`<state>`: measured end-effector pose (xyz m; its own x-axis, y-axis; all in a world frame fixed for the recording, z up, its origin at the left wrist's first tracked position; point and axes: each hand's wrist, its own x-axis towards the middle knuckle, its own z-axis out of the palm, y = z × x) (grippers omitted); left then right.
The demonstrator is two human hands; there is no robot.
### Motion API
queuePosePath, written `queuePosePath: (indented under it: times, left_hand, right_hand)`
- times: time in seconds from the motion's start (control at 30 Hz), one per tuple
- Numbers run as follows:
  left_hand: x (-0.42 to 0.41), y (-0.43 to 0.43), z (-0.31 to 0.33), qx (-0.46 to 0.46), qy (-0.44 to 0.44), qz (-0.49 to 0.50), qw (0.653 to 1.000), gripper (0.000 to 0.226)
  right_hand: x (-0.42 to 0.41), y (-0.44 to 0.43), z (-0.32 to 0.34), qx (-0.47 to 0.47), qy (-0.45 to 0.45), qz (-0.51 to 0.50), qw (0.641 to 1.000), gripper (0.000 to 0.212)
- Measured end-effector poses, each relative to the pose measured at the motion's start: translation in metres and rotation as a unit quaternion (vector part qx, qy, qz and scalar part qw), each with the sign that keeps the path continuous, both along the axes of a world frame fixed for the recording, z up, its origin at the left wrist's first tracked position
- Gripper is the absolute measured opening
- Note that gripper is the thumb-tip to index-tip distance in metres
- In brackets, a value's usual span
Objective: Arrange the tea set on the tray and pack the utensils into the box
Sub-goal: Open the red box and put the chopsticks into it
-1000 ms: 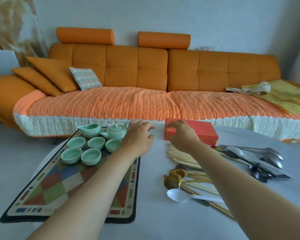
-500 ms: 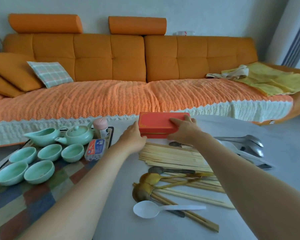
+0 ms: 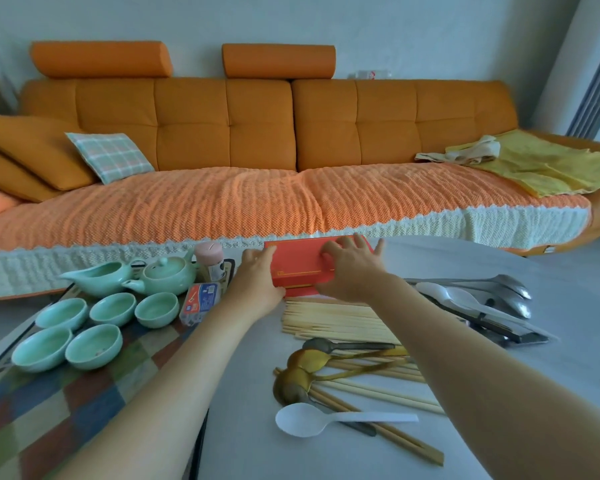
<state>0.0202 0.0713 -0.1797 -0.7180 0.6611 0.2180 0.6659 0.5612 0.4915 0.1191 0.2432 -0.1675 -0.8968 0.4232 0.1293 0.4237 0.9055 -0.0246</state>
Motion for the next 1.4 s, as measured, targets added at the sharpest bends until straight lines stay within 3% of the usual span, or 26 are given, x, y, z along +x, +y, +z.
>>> queuePosePath:
  times: [0.07, 0.23, 0.47, 0.77, 0.93, 1.1, 1.27, 1.4]
  left_hand:
    - [-0.004, -0.001, -0.001, -0.003, -0.022, -0.018, 1.000, 0.075]
    - [-0.013, -0.003, -0.011, 0.043, -0.048, -0.008, 0.998, 0.051]
    - [-0.017, -0.005, -0.014, 0.111, -0.036, -0.018, 0.993, 0.039]
    - [-0.019, 0.000, -0.017, 0.175, -0.135, 0.068, 0.973, 0.035]
    - [-0.017, 0.002, -0.017, 0.164, -0.137, 0.085, 0.973, 0.043]
    - [-0.020, 0.001, -0.022, 0.125, -0.120, 0.097, 0.980, 0.030]
    - [-0.020, 0.004, -0.017, 0.086, -0.104, 0.092, 0.987, 0.023]
    - [-0.016, 0.007, -0.007, 0.080, -0.082, 0.082, 0.990, 0.045]
  right_hand:
    - [-0.012, -0.012, -0.001, 0.002, -0.013, 0.036, 0.999, 0.090]
    - [-0.034, -0.026, -0.010, 0.068, -0.061, 0.069, 0.993, 0.087]
    - [-0.037, -0.020, -0.011, 0.145, -0.049, 0.115, 0.982, 0.062]
    - [-0.040, -0.023, -0.016, 0.080, 0.032, 0.090, 0.992, 0.055]
    - [-0.043, -0.026, -0.019, 0.072, 0.042, 0.075, 0.994, 0.059]
    - [-0.042, -0.027, -0.013, 0.052, 0.056, 0.070, 0.995, 0.059]
    - [-0.042, -0.032, -0.007, 0.070, 0.060, 0.109, 0.990, 0.047]
    - [-0.044, -0.041, -0.003, 0.103, 0.068, 0.178, 0.976, 0.044]
